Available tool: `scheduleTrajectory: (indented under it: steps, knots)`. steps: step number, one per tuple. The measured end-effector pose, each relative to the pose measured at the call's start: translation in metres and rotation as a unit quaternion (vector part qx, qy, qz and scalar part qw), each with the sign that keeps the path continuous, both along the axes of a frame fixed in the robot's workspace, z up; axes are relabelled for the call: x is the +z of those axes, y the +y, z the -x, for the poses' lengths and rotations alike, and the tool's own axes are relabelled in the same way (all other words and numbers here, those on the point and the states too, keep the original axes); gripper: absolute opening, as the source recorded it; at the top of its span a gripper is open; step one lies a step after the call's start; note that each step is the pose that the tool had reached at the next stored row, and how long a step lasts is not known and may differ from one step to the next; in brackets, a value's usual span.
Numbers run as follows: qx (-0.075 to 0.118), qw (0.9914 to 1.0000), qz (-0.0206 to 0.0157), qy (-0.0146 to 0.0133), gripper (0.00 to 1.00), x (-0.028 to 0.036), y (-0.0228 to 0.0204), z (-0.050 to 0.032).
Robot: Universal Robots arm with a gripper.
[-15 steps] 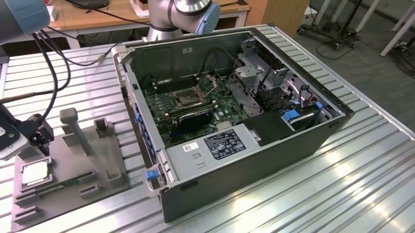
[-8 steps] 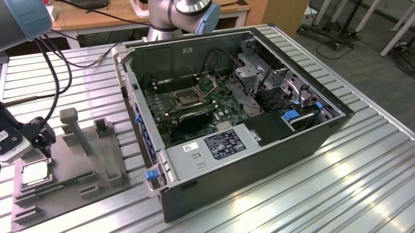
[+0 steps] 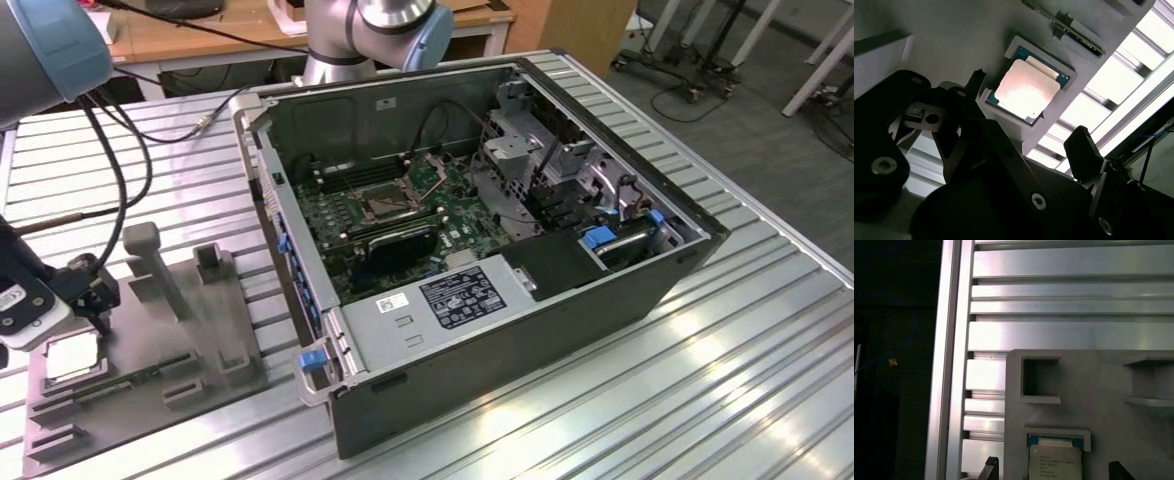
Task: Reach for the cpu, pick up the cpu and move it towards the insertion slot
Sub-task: 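Pick up the cpu and move it towards the insertion slot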
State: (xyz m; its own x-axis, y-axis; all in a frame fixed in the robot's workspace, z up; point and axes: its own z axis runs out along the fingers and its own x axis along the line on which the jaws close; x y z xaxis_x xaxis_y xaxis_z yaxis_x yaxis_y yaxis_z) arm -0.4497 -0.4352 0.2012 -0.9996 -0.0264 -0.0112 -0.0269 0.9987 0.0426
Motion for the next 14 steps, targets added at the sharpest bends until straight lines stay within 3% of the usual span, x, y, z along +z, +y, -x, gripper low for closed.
scheduleTrajectory:
  steps: [11, 14]
  knots:
    - [-0.003, 1.0, 0.0008, 0.0001, 0.91, -0.0153, -0.0002, -0.0008]
    - [-0.011, 0.99994, 0.0008, 0.0001, 0.91, -0.0186, -0.0002, -0.0011]
